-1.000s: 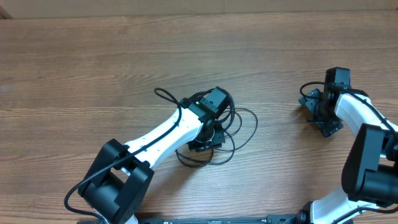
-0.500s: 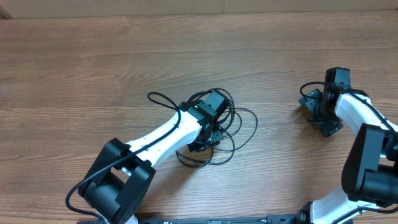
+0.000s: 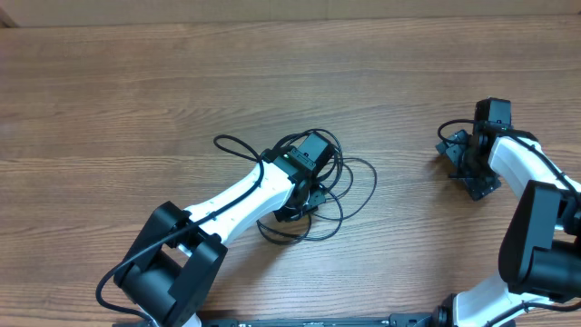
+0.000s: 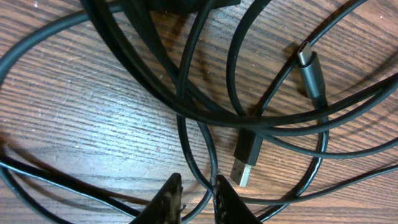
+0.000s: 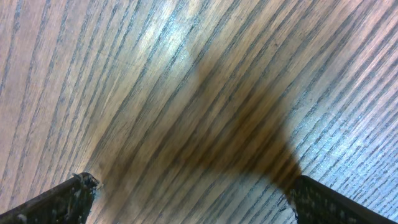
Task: Untangle cables
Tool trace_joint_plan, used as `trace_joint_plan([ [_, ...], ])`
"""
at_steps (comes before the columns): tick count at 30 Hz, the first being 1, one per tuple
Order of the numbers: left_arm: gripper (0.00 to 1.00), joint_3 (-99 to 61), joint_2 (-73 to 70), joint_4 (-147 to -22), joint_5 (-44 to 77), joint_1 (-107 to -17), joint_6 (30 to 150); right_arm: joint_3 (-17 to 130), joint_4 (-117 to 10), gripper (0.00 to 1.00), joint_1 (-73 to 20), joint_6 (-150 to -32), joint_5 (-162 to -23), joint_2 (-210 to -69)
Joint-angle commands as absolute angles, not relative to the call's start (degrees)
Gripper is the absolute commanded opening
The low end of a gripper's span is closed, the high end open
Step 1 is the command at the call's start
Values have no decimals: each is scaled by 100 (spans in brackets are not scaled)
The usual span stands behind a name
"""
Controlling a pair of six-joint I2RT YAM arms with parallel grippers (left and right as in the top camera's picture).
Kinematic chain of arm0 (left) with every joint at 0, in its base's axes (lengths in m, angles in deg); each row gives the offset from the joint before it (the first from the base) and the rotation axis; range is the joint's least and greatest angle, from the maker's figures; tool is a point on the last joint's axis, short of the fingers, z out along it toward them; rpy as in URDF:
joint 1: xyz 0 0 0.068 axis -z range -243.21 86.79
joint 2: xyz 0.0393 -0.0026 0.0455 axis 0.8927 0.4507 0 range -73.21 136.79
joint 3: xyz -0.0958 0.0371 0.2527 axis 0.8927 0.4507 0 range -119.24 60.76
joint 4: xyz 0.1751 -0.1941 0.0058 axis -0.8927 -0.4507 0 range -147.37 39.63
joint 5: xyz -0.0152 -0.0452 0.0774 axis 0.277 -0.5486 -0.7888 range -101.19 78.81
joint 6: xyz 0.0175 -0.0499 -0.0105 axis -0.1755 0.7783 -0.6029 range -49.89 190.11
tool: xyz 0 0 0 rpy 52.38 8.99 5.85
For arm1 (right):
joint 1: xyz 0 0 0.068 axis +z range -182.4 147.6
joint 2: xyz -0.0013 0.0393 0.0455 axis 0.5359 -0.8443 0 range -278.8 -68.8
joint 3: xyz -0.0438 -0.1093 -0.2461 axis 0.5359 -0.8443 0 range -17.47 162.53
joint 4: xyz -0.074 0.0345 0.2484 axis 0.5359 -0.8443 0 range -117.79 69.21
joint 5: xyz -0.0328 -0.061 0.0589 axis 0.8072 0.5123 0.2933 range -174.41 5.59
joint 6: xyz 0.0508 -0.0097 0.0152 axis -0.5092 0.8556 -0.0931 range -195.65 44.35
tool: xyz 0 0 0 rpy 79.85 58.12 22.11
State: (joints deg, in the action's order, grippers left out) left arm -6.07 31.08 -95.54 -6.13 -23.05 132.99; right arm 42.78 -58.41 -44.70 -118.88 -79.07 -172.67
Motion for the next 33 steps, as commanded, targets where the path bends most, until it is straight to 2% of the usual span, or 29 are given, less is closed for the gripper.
trace_joint_plan([
  [1, 21, -465, 3169, -9455, -735, -2257, 13342, 4107, -5787, 100, -4492, -11894, -8062, -17341],
  [6, 19, -447, 3169, -9335, -770, -2257, 13340, 4107, -5787, 100, -4492, -11894, -8062, -17341],
  [14, 6, -447, 3169, -9316, -1028, -2259, 13338, 4107, -5787, 100, -4492, -11894, -8062, -17341],
  [18, 6, -447, 3169, -9316, -1026, -2257, 13338, 4107, -5787, 100, -4492, -11894, -8062, -17341],
  [22, 15, -447, 3169, -9318, -1015, -2257, 13336, 4107, -5787, 100, -4492, -11894, -8062, -17341],
  [26, 17, -447, 3169, -9318, -1013, -2257, 13336, 4107, -5787, 100, -4492, -11894, -8062, -17341],
  [27, 17, -447, 3169, -9318, -1002, -2257, 13336, 4107, -5787, 100, -4492, -11894, -8062, -17341],
  [30, 6, -447, 3169, -9318, -855, -2257, 13277, 4107, -5787, 100, -4492, -11894, -8062, -17341],
  [33, 8, -447, 3169, -9320, -799, -2257, 13181, 4107, -5787, 100, -4492, -11892, -8062, -17341],
])
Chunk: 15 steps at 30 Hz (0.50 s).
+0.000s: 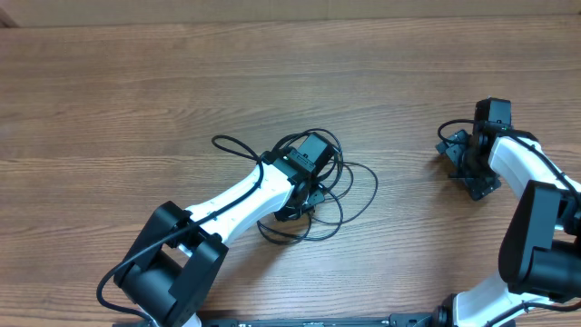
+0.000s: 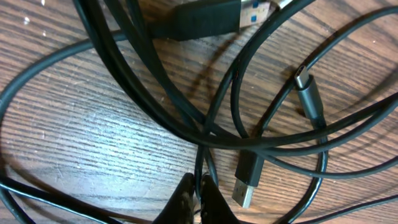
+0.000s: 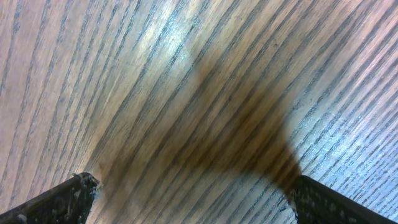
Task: Untangle cables
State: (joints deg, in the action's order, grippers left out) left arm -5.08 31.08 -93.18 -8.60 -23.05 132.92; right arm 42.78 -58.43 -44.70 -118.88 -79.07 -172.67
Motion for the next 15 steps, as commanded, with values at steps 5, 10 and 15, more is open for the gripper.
trace_joint_plan([
  [5, 30, -447, 3169, -9320, -816, -2257, 13183, 4107, -5787, 100, -4492, -11894, -8062, -17341],
  [10, 47, -447, 3169, -9320, -842, -2257, 13181, 4107, -5787, 100, -4492, -11894, -8062, -17341],
  [15, 62, -447, 3169, -9353, -1015, -2257, 13181, 4107, -5787, 100, -4492, -11894, -8062, -17341],
])
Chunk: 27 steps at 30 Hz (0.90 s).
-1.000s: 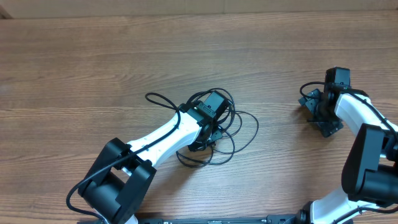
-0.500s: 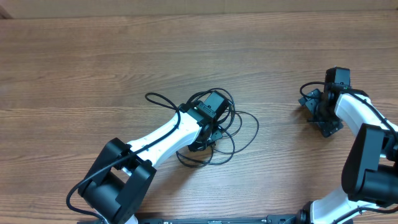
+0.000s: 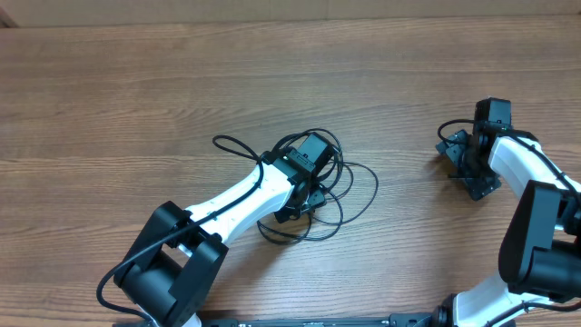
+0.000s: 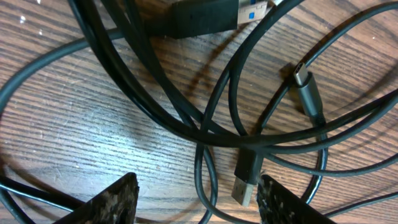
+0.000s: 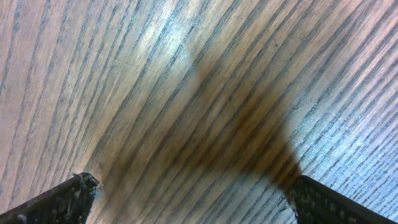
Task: Untangle cables
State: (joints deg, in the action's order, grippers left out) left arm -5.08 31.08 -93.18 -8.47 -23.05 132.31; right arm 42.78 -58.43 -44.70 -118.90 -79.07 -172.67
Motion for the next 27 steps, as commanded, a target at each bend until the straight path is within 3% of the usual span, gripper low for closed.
trace_joint_plan([
  [1, 62, -447, 3169, -9368, -1030, -2257, 13181, 4107, -5787, 100, -4492, -11894, -8062, -17341],
  [5, 61, -447, 3169, -9357, -1017, -2257, 13183, 4107, -5787, 100, -4492, -11894, -8062, -17341],
  [11, 69, -447, 3169, -9278, -1017, -2257, 13185, 4107, -5787, 100, -4492, -11894, -8062, -17341],
  [16, 66, -447, 3169, -9184, -1017, -2257, 13183, 4107, -5787, 100, -4492, -11894, -8062, -17341],
  [20, 53, -447, 3169, -9182, -1028, -2257, 13183, 4107, -5787, 100, -4492, -11894, -8062, -17341],
  [23, 25, -447, 3169, -9174, -1037, -2257, 13183, 4107, -5787, 100, -4492, -11894, -8062, -17341],
  [26, 6, -447, 3169, -9147, -1035, -2257, 13185, 4107, -5789, 100, -4492, -11894, -8062, -17341],
  [27, 4, -447, 3169, -9143, -1035, -2257, 13183, 4107, -5787, 100, -4492, -11894, -8062, -17341],
])
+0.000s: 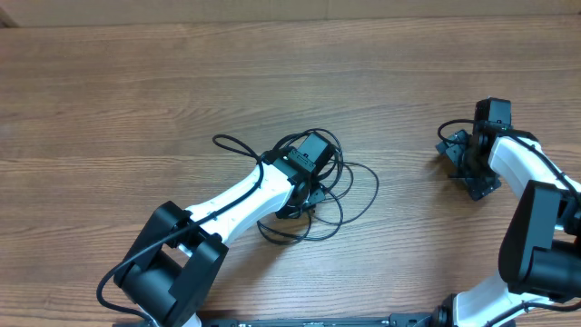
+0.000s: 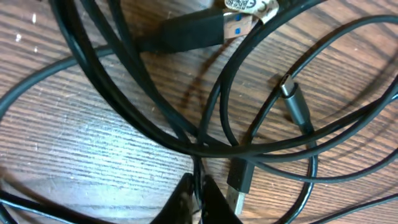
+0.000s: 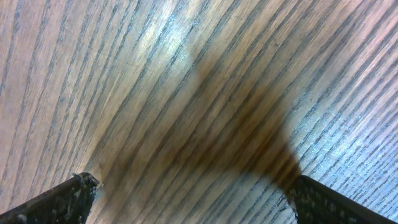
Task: Untangle cables
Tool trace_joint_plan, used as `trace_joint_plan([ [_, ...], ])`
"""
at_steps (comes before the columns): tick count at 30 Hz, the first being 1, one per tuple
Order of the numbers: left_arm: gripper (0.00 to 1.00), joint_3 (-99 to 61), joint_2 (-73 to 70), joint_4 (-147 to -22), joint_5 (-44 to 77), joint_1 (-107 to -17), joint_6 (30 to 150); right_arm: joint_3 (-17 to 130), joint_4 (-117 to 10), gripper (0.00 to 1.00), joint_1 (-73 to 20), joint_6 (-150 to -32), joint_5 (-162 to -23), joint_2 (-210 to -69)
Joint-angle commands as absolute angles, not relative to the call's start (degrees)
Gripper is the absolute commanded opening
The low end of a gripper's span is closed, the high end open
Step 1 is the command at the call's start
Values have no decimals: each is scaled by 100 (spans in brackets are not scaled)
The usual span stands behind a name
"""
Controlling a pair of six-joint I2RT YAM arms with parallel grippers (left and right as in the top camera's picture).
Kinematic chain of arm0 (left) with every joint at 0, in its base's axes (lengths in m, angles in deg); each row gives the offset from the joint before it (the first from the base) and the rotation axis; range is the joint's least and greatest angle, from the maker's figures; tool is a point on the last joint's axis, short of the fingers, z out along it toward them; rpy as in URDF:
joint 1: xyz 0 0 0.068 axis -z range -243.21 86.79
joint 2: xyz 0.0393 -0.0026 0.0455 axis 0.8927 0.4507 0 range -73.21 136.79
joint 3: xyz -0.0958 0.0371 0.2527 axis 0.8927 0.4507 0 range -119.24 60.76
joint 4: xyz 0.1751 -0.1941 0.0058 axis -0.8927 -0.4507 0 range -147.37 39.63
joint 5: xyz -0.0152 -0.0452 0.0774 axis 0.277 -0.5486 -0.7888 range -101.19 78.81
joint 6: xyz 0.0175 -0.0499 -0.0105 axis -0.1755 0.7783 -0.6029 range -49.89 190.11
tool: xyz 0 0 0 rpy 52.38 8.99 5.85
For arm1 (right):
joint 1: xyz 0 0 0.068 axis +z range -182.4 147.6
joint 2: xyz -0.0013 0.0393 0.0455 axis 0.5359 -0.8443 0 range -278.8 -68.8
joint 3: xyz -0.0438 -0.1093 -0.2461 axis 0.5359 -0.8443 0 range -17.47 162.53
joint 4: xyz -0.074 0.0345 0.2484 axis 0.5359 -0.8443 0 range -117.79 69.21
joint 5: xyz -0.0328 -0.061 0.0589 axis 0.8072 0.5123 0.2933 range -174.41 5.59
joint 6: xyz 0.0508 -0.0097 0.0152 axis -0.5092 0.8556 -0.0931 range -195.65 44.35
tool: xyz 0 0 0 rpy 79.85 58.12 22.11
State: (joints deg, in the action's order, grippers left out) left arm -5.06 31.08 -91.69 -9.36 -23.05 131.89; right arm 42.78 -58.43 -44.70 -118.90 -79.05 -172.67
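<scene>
A tangle of black cables (image 1: 322, 195) lies mid-table, its loops crossing one another. In the left wrist view I see a USB-A plug with a blue tongue (image 2: 205, 31), a USB-C plug (image 2: 292, 99) and another USB-A plug (image 2: 239, 183). My left gripper (image 2: 198, 198) sits in the tangle, shut on a thin black cable strand (image 2: 198, 167). My right gripper (image 3: 189, 193) stands open over bare wood at the right of the table, far from the cables, with nothing between its fingers.
The wooden table (image 1: 136, 82) runs wide to the left and back of the tangle. My right arm (image 1: 517, 168) rests near the right edge. The left arm (image 1: 227, 204) reaches in from the front.
My left gripper was open over the tangle and is now shut on a thin black strand. The plugs sit slightly lower and left in its view. The right arm has not moved.
My left gripper stood nearly shut around a thin strand in the tangle, then was shut on it, then stood wide open, and now is shut on a strand again. The tangle's shape on the table has barely changed. The right gripper stayed open and still.
</scene>
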Motion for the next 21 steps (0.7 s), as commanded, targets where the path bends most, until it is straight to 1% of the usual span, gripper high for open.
trace_joint_plan([
  [1, 4, -447, 3169, -9143, -1032, -2257, 13183, 4107, -5787, 100, -4492, -11892, -8062, -17341],
  [21, 4, -447, 3169, -9090, -1057, -2257, 13181, 4107, -5787, 100, -4492, -11894, -8062, -17341],
])
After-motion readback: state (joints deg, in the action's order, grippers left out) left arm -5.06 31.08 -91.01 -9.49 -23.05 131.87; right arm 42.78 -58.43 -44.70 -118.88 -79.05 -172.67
